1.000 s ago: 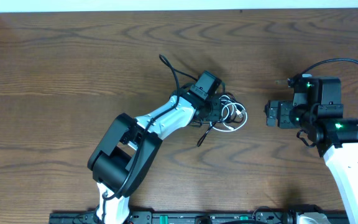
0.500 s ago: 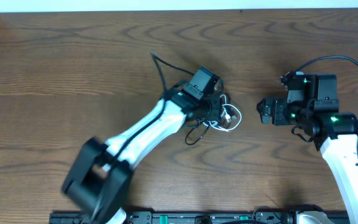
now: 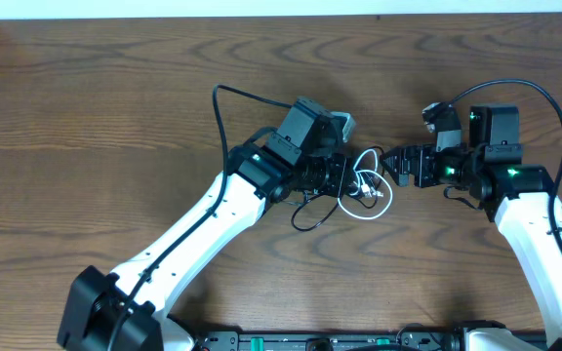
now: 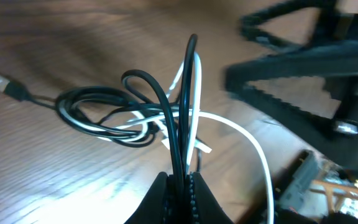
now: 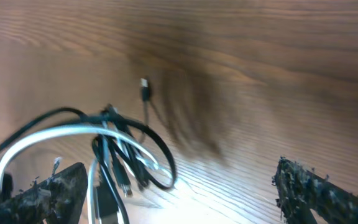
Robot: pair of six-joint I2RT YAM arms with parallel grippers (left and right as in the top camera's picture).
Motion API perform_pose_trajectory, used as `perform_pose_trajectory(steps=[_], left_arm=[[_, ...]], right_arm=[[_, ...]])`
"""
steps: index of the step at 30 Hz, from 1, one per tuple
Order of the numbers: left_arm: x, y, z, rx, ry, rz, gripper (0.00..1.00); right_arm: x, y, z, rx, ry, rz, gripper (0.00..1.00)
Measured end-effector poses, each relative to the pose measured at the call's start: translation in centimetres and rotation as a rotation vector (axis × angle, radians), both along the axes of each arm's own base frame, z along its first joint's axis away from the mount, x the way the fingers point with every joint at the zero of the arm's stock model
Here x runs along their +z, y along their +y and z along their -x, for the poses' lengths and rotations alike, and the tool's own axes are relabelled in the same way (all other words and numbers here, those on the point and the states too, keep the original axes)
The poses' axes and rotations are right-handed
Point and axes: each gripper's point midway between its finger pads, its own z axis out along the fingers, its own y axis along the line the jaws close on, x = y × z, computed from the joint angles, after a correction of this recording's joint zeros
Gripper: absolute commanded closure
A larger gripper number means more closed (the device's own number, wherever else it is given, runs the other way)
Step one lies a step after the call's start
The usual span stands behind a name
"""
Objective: Untangle cables
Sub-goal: 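Grasp a black cable loop with the left gripper and lift, then grasp the bundle with the right gripper next to the left gripper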
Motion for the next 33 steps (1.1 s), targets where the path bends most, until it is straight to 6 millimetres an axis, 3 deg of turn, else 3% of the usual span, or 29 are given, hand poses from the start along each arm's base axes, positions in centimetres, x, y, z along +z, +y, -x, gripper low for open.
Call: perform_pose_trajectory(steps=[4, 6, 8, 9, 10, 11, 12, 14, 18, 23, 29, 33], left_arm=[[2.3, -0.8, 0.7, -0.057, -0.033, 0.082, 0.93], [4.1, -1.4, 1.1, -0.092, -0.061, 0.144, 0.92], [5.6, -1.9, 1.5, -0.130, -0.085, 0.202, 0.92], [6.3, -2.2, 1.8, -0.150, -0.093, 0.228, 0.92], [6.8, -2.3, 2.2, -0.167, -0.095, 0.247, 0.92], [7.0, -2.3, 2.4, -0.180, -0.093, 0.257, 0.92], [7.1, -2.3, 2.6, -0.186, -0.092, 0.260, 0.92], [6.6, -2.0, 2.5, -0.176, -0.090, 0.233, 0.79], [3.9, 0.3, 1.6, -0.074, -0.081, 0.071, 0.66], [1.6, 3.7, -0.9, 0.087, -0.144, -0.134, 0.64], [1.4, 5.6, -2.8, 0.187, -0.195, -0.208, 0.64], [1.5, 7.2, -4.3, 0.273, -0.189, -0.209, 0.62]], right_arm=[[0.0, 1.2, 0.4, 0.057, 0.007, -0.038, 0.10], [-0.1, 2.1, 0.7, 0.096, 0.007, -0.051, 0.20], [0.0, 2.7, 0.8, 0.133, -0.008, -0.051, 0.52], [0.1, 3.1, 0.9, 0.148, -0.017, -0.050, 0.80], [0.1, 3.4, 0.8, 0.156, -0.025, -0.047, 0.94], [0.2, 3.5, 0.7, 0.161, -0.034, -0.040, 0.99], [0.1, 3.5, 0.6, 0.159, -0.040, -0.032, 0.99], [-0.1, 3.1, 0.4, 0.136, -0.037, -0.011, 0.99], [-0.7, 1.9, -0.3, 0.034, -0.007, 0.028, 0.99], [0.6, 3.4, -0.7, 0.061, -0.034, -0.069, 0.99], [3.7, 6.4, 0.0, 0.213, -0.092, -0.258, 0.99], [4.7, 7.3, 0.7, 0.271, -0.097, -0.323, 0.99]])
